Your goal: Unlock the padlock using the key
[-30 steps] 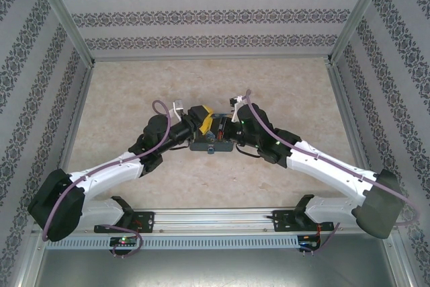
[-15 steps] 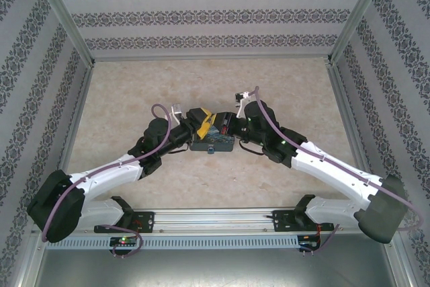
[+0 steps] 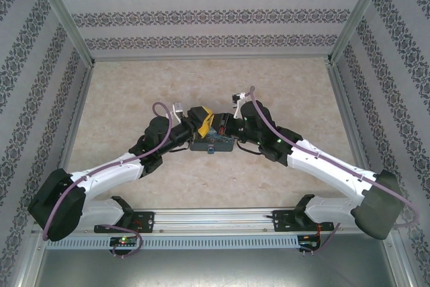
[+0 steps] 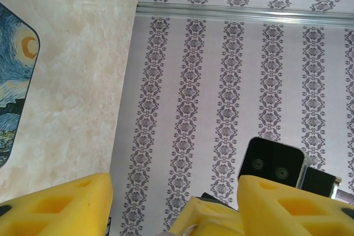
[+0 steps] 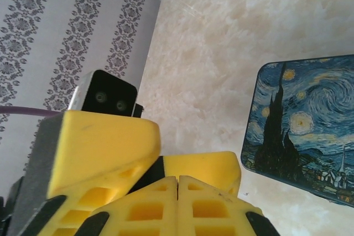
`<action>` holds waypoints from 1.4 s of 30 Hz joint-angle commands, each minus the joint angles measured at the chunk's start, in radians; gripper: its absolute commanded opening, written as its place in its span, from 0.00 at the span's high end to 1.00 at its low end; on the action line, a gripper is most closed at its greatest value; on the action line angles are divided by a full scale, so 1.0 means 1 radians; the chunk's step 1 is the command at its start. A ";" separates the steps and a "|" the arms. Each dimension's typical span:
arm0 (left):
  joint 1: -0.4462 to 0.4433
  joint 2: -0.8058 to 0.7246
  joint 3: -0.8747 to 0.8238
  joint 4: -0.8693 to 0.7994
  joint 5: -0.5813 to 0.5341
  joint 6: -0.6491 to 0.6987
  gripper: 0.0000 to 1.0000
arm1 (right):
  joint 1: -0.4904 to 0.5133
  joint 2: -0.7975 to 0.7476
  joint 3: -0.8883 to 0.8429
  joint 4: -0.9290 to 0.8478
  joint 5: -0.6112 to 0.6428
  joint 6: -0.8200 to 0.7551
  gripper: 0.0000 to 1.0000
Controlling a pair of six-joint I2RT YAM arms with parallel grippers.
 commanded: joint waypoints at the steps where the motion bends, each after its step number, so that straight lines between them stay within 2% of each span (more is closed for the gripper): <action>1: -0.016 -0.004 0.019 0.049 0.006 0.003 0.39 | -0.010 0.004 -0.025 0.025 -0.003 -0.001 1.00; 12: -0.016 -0.018 0.012 0.062 -0.002 0.002 0.39 | -0.014 0.007 -0.054 0.014 -0.010 0.002 1.00; 30: -0.016 -0.037 -0.003 0.053 -0.030 0.011 0.49 | -0.015 -0.039 -0.118 0.002 -0.022 0.014 1.00; 42: -0.016 -0.034 0.000 0.044 -0.029 0.016 0.51 | -0.015 -0.026 -0.120 0.024 -0.028 0.019 1.00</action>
